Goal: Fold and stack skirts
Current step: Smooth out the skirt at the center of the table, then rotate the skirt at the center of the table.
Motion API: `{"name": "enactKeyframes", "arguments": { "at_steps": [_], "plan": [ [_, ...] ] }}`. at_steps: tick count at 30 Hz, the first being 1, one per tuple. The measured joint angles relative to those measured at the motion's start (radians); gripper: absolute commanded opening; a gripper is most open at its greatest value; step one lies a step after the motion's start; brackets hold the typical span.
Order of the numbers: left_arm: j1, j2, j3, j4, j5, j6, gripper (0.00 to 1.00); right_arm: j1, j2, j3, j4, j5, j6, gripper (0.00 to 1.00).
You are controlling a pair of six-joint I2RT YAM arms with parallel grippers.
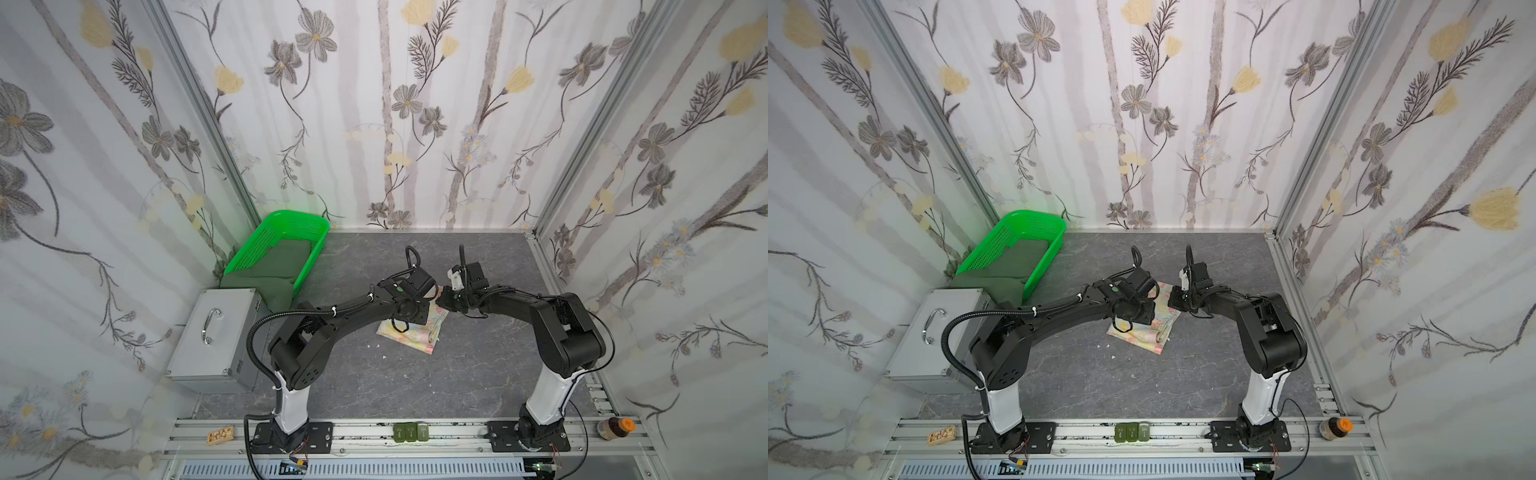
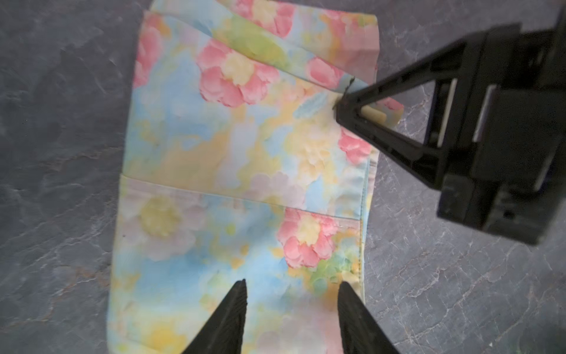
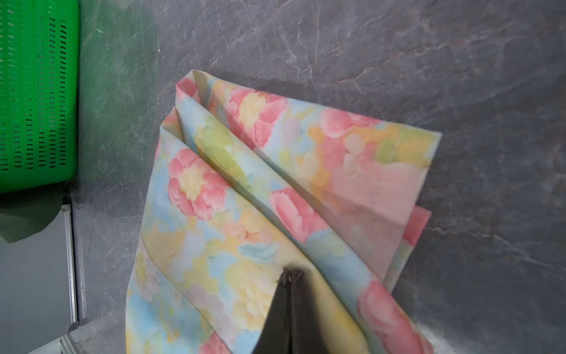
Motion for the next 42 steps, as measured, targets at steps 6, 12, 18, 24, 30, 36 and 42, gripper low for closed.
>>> {"name": "enactKeyframes", "arguments": {
  "at_steps": [6, 12, 18, 24, 30, 36, 42],
  "plan": [
    [-0.030, 0.002, -0.051, -0.008, 0.052, -0.004, 0.13, -0.014, 0.046, 0.043, -0.009, 0.006, -0.012, 0.00],
    [-0.065, 0.012, -0.055, -0.006, 0.086, -0.017, 0.11, -0.020, 0.097, 0.079, -0.010, 0.007, -0.014, 0.00],
    [-0.092, 0.040, -0.080, 0.008, 0.097, -0.022, 0.02, -0.022, 0.122, 0.098, -0.007, 0.006, -0.017, 0.00],
    [-0.098, 0.060, -0.117, 0.019, 0.091, -0.027, 0.00, -0.022, 0.133, 0.111, -0.005, 0.006, -0.025, 0.00],
    [-0.063, 0.004, -0.047, 0.006, 0.085, -0.031, 0.02, -0.022, 0.107, 0.121, -0.039, 0.035, -0.040, 0.00],
    [0.021, -0.024, 0.013, 0.027, 0.090, -0.035, 0.06, -0.024, -0.041, 0.094, -0.058, 0.061, -0.043, 0.00],
    [0.085, 0.047, 0.047, 0.023, 0.089, -0.038, 0.04, 0.008, -0.179, -0.002, -0.061, 0.085, -0.039, 0.00]
  ]
}}
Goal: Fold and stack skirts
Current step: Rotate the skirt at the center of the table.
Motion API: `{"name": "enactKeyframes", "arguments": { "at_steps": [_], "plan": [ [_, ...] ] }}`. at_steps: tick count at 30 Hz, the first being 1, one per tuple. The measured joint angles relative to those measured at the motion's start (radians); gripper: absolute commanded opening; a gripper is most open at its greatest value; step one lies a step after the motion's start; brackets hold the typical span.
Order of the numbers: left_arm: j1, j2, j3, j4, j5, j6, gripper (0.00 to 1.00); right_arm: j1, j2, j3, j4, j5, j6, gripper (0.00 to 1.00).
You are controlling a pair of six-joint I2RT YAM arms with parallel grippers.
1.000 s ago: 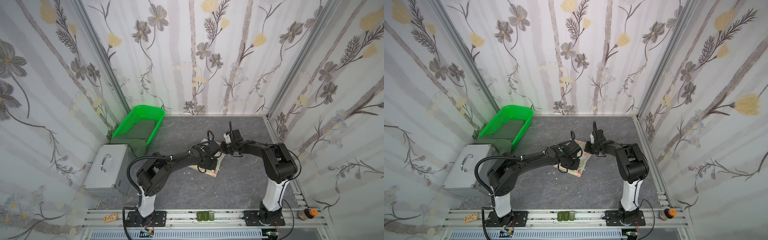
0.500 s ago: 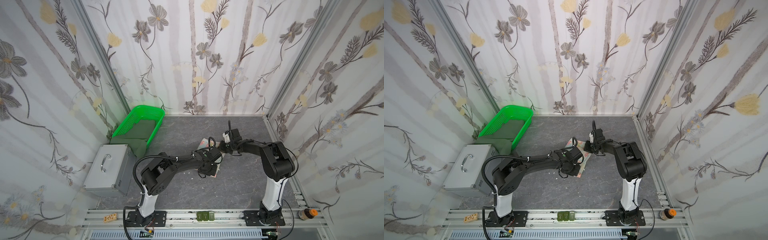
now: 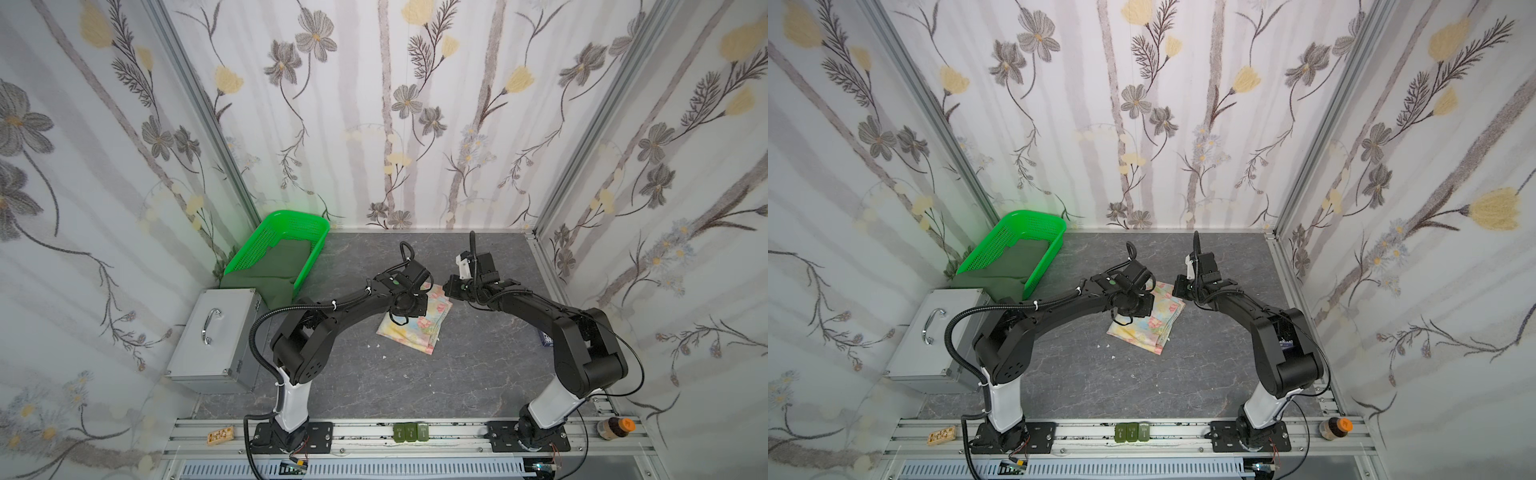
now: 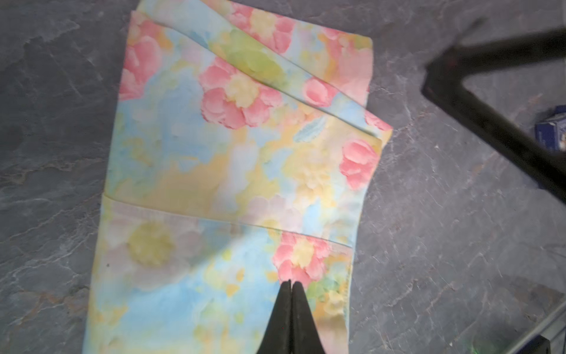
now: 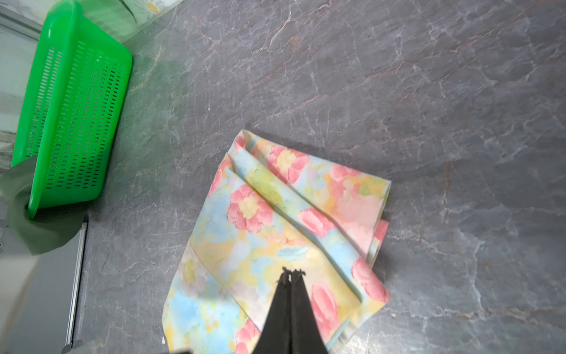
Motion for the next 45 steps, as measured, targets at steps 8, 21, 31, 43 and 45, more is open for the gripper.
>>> {"name": "enactKeyframes", "arguments": {
  "at_steps": [8, 21, 31, 43, 45],
  "plan": [
    [0.071, 0.092, 0.060, 0.001, -0.025, 0.021, 0.02, 0.070, 0.026, -0.079, 0.013, -0.009, 0.048, 0.00],
    [0.069, 0.058, -0.075, 0.008, 0.018, 0.031, 0.02, 0.072, 0.263, 0.115, -0.039, -0.008, 0.079, 0.00],
    [-0.009, 0.019, -0.117, 0.008, 0.051, -0.066, 0.02, 0.065, 0.403, 0.351, -0.146, 0.000, 0.048, 0.00],
    [-0.061, -0.005, -0.066, 0.008, 0.077, -0.105, 0.02, 0.024, 0.207, 0.314, -0.200, 0.011, -0.011, 0.00],
    [-0.064, -0.008, -0.066, 0.011, 0.097, -0.085, 0.02, 0.019, 0.119, 0.248, -0.194, 0.018, -0.012, 0.00]
  ]
}}
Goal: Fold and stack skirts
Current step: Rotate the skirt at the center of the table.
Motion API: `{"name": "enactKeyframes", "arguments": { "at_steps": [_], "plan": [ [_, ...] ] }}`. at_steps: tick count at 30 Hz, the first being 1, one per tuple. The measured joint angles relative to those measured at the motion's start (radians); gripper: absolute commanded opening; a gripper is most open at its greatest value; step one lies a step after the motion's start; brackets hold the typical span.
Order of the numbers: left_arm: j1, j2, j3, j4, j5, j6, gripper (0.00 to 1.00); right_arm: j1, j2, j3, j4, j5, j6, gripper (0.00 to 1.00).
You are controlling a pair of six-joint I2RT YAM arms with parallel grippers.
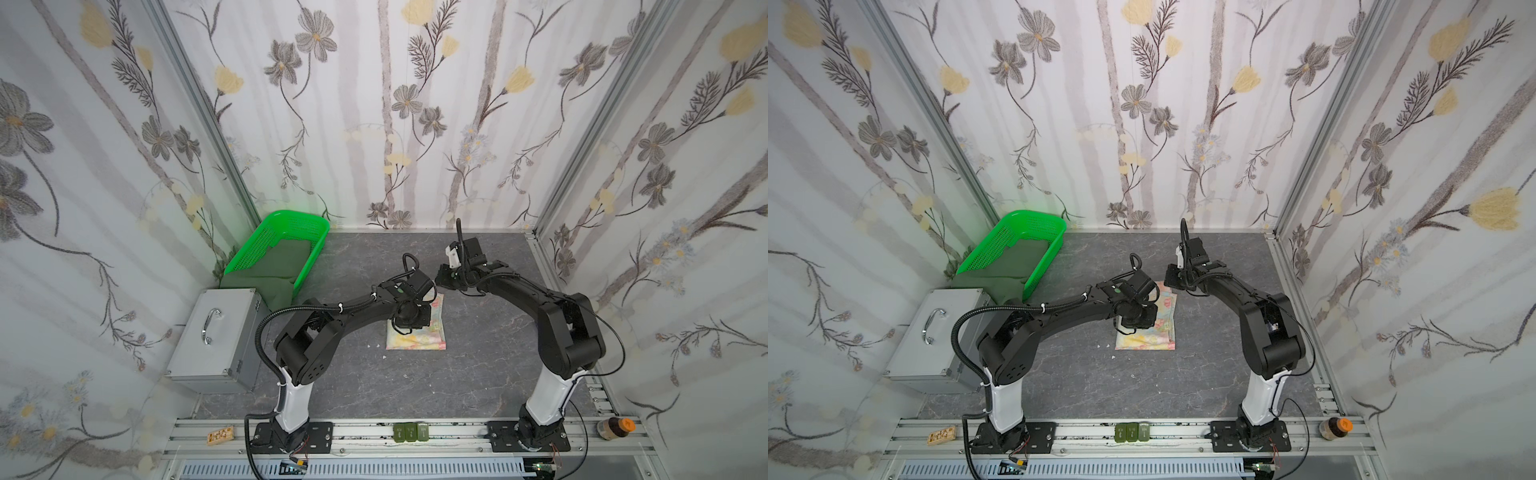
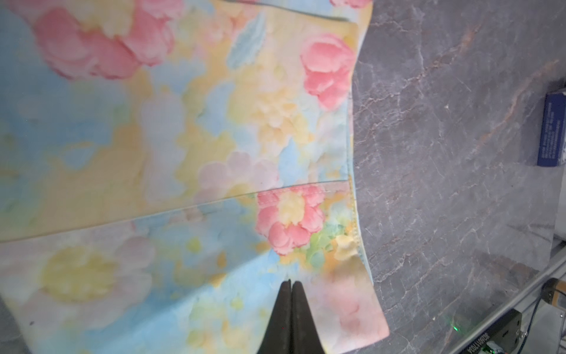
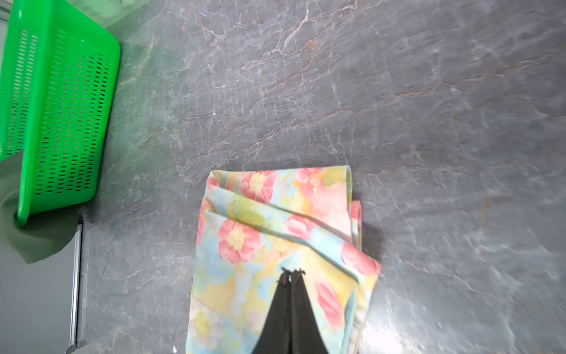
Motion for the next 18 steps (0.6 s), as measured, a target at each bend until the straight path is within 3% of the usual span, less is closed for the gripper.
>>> {"name": "enactKeyframes", "arguments": {
  "at_steps": [11, 18],
  "plan": [
    [-0.003, -0.034, -0.127, -0.011, 0.067, 0.063, 0.01, -0.004, -0.373, -0.350, 0.030, 0.000, 0.030, 0.00],
    [-0.036, 0.065, -0.054, -0.019, 0.121, 0.056, 0.00, -0.025, -0.528, -0.417, 0.031, -0.006, 0.048, 0.00]
  ]
}}
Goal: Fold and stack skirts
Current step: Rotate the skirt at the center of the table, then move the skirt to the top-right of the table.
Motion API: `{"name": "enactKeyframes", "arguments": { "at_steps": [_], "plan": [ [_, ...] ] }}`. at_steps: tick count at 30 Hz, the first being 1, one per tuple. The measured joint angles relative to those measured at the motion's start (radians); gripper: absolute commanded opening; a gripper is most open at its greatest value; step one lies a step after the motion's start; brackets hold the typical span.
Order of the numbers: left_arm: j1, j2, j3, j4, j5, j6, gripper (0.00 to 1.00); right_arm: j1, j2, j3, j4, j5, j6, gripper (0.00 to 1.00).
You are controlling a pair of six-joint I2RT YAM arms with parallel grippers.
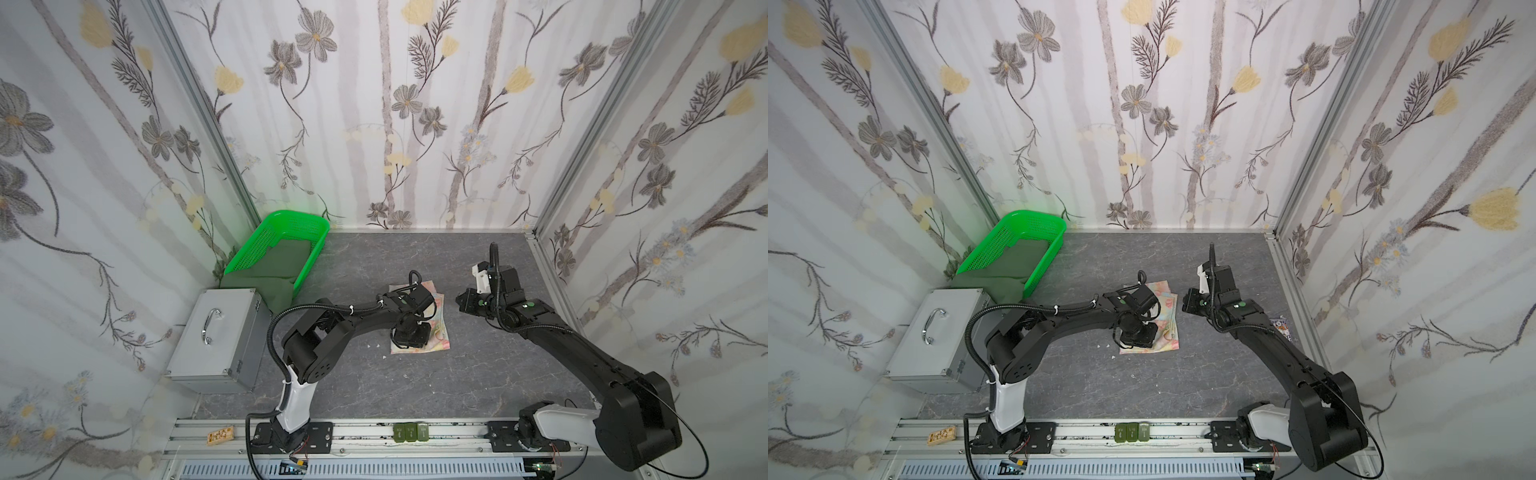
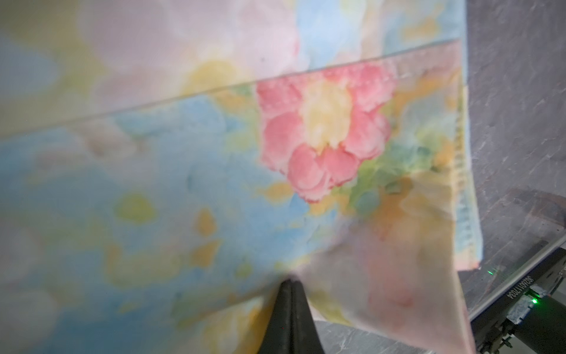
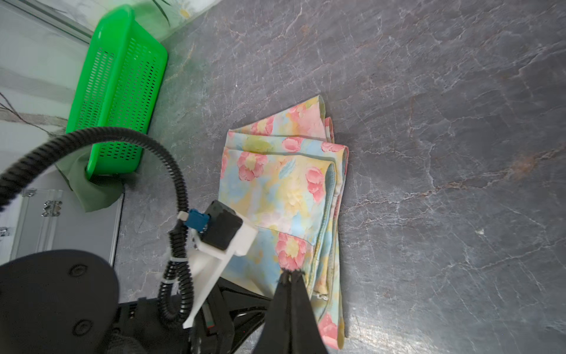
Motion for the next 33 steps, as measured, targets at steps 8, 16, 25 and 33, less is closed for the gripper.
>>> {"name": "enactKeyframes", "arguments": {
  "at_steps": [8, 16, 25, 33],
  "plan": [
    [-0.005, 0.178, 0.285, -0.003, 0.061, -0.067, 0.00, -0.047, -0.139, -0.042, -0.008, -0.040, 0.016, 0.00],
    [0.029, 0.555, 0.927, 0.014, 0.122, -0.155, 0.00, -0.094, -0.194, -0.111, -0.012, -0.049, 0.016, 0.00],
    [0.195, 0.201, 0.512, 0.012, 0.061, -0.089, 0.03, -0.097, -0.185, -0.171, 0.018, -0.081, 0.039, 0.01],
    [0.209, 0.029, 0.143, -0.002, -0.031, 0.014, 0.06, -0.045, 0.010, -0.185, 0.119, -0.083, 0.061, 0.00]
  ]
}}
